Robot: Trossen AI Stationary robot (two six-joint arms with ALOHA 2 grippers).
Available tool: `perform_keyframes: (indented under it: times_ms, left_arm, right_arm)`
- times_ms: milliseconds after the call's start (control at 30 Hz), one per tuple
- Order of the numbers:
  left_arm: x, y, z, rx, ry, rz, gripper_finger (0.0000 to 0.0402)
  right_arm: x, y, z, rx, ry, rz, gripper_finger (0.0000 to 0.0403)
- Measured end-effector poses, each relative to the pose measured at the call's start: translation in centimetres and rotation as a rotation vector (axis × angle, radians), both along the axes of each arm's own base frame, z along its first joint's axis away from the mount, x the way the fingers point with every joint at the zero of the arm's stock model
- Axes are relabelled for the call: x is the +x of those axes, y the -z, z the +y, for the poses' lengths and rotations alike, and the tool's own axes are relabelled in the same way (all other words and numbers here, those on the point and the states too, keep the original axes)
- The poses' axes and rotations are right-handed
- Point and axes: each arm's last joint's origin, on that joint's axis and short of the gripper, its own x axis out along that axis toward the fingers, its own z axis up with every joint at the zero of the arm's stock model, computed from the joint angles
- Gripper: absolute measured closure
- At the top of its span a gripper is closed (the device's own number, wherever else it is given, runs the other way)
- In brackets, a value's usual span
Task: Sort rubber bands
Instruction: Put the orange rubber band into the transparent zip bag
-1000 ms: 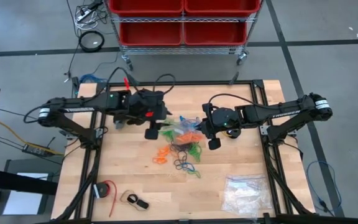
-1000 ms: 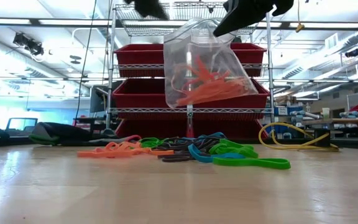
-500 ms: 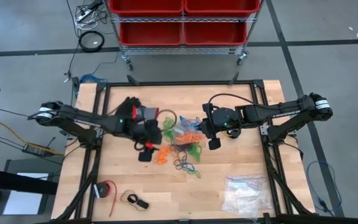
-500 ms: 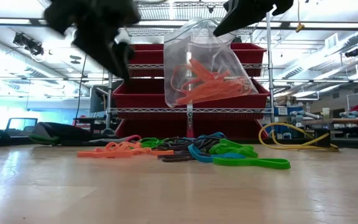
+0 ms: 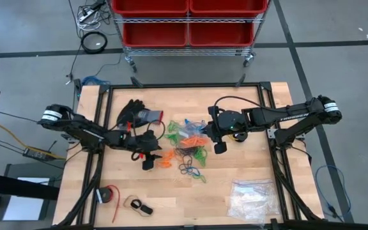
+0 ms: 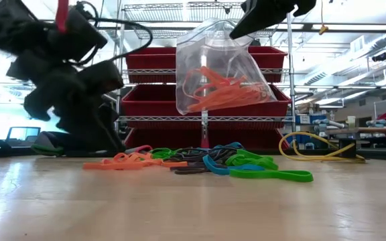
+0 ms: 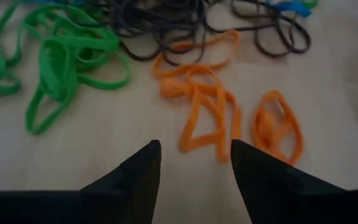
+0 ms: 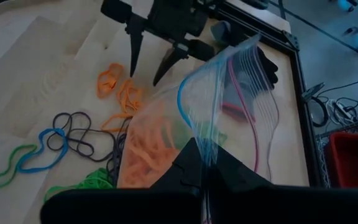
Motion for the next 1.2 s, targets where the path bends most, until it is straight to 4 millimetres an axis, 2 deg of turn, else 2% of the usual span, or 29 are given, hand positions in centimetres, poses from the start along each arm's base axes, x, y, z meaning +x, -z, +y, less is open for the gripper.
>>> perform_keyframes:
  times_ms: [233, 367, 500, 633, 733, 900, 1000, 1200]
  left_arm:
    - [0.5, 1.4, 0.1, 0.025, -0.062, -0.032, 0.02]
    - [1.1, 2.2, 0.0, 0.017, -0.051, -0.019, 0.0216]
    - [1.6, 2.4, -0.1, 0.004, -0.041, -0.044, 0.0268]
    - [1.6, 2.1, -0.2, 0.006, 0.013, -0.062, 0.0373]
    - [1.5, 1.5, -0.2, -0.011, 0.038, -0.076, 0.039]
    - [1.6, -1.6, -0.5, -0.016, 0.062, -0.141, 0.0397]
    - [1.6, -4.9, -0.8, 0.02, 0.103, -0.206, 0.0398]
    - [1.3, -12.8, -1.1, 0.172, 0.116, -0.359, 0.0399]
  right_arm:
    - [0.2, -0.2, -0.1, -0.004, 0.001, -0.026, 0.0403]
    - [0.2, -0.2, -0.1, -0.004, 0.0, -0.025, 0.0403]
    - [0.1, -0.2, -0.1, -0.003, 0.0, -0.022, 0.0403]
    - [0.1, -0.2, -0.1, 0.0, 0.003, -0.021, 0.0403]
    - [0.1, -0.2, -0.1, 0.001, 0.003, -0.02, 0.0403]
    - [0.1, -0.1, -0.1, 0.0, 0.003, -0.012, 0.0403]
    - [0.1, -0.1, -0.2, 0.001, 0.004, -0.013, 0.0403]
    - [0.1, -0.1, -0.2, 0.001, 0.004, -0.014, 0.0403]
